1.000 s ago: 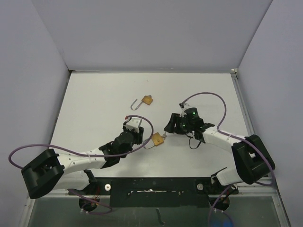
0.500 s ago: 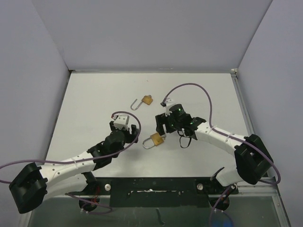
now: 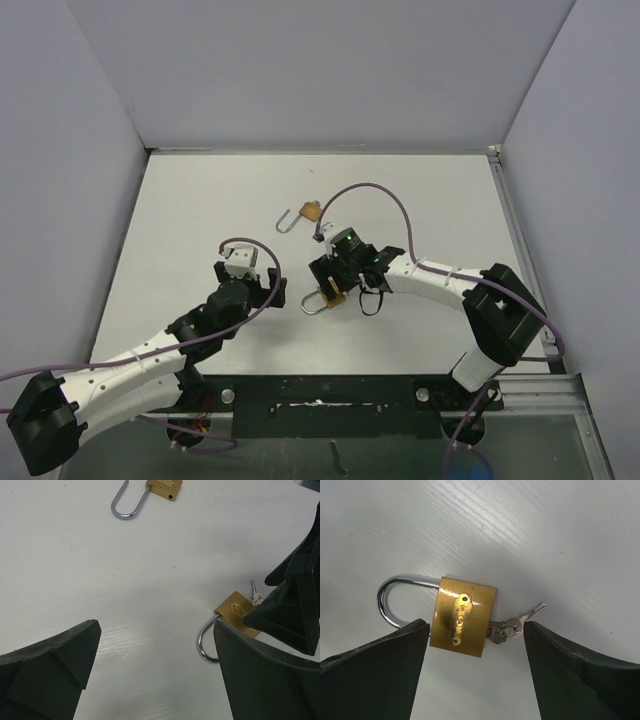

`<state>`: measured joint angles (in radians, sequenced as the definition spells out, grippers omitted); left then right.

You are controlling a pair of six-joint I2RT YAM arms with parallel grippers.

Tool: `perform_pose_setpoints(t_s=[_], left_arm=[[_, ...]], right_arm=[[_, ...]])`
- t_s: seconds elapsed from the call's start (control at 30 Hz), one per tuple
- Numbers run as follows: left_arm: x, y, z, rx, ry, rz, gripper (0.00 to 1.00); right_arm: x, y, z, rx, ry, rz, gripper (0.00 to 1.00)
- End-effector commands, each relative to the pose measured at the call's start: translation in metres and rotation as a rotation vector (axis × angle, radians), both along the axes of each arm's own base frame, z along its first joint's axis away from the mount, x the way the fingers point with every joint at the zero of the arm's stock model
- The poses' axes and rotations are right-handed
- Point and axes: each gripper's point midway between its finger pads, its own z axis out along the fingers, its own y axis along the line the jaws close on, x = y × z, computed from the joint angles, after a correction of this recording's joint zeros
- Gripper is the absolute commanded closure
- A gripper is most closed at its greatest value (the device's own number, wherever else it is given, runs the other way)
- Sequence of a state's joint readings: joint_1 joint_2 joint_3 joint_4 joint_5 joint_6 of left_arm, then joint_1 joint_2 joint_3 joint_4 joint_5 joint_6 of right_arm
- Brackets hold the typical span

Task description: Unlock with the key

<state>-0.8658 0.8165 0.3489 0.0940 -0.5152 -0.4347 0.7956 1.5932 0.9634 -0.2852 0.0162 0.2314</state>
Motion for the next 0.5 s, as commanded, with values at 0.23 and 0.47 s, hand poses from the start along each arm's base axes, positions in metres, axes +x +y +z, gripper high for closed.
perform_pose_setpoints(t_s=[0.23,0.47], left_arm=[[0.003,0.004,0.006,-0.022,-0.01,0.023,0.02],[0.005,0.006,0.004,-0.015,-0.005,0.03,0.02]], right_arm=[[0.009,0.018,0.001,-0.026,-0.024,0.053,0.22],[0.004,0.023,-0.01,-0.047,0.009,0.071,0.22]])
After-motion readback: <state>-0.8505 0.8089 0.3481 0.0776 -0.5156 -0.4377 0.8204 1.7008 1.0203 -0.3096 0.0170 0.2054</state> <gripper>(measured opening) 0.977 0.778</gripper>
